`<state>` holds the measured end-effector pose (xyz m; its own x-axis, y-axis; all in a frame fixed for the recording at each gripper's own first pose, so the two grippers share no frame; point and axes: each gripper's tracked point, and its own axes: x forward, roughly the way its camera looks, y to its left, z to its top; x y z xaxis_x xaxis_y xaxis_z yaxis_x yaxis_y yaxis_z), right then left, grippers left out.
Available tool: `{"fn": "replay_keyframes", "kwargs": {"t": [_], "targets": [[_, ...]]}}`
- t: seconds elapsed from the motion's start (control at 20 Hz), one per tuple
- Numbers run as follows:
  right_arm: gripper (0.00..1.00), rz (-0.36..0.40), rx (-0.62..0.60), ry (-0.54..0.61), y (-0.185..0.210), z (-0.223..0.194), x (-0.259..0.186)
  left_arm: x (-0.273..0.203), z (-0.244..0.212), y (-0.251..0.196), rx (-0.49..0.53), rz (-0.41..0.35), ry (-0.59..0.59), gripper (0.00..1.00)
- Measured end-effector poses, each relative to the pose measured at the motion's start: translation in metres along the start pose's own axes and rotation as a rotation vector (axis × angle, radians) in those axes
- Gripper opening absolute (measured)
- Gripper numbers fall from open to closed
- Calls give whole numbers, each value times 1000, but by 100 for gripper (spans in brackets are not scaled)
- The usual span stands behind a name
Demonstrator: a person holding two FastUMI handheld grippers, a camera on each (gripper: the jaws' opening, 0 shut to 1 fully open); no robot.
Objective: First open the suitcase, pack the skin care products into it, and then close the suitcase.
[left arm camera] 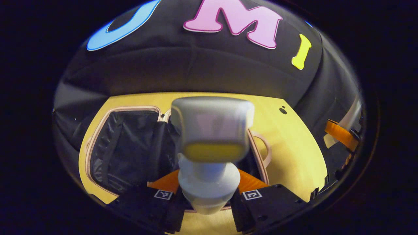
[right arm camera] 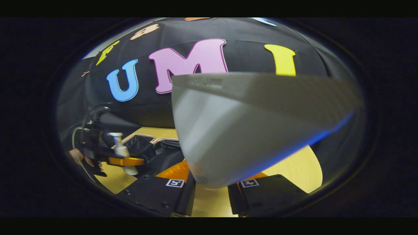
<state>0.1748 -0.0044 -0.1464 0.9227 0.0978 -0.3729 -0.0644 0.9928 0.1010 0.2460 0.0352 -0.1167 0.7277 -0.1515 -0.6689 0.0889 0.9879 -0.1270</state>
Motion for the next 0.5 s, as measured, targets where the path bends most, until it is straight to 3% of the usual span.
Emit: {"fn": "replay_keyframes", "kwargs": {"t": [0.5], "targets": [[47, 49, 22, 4, 26, 0, 5, 86, -18, 30, 63, 110, 329, 62]]}}
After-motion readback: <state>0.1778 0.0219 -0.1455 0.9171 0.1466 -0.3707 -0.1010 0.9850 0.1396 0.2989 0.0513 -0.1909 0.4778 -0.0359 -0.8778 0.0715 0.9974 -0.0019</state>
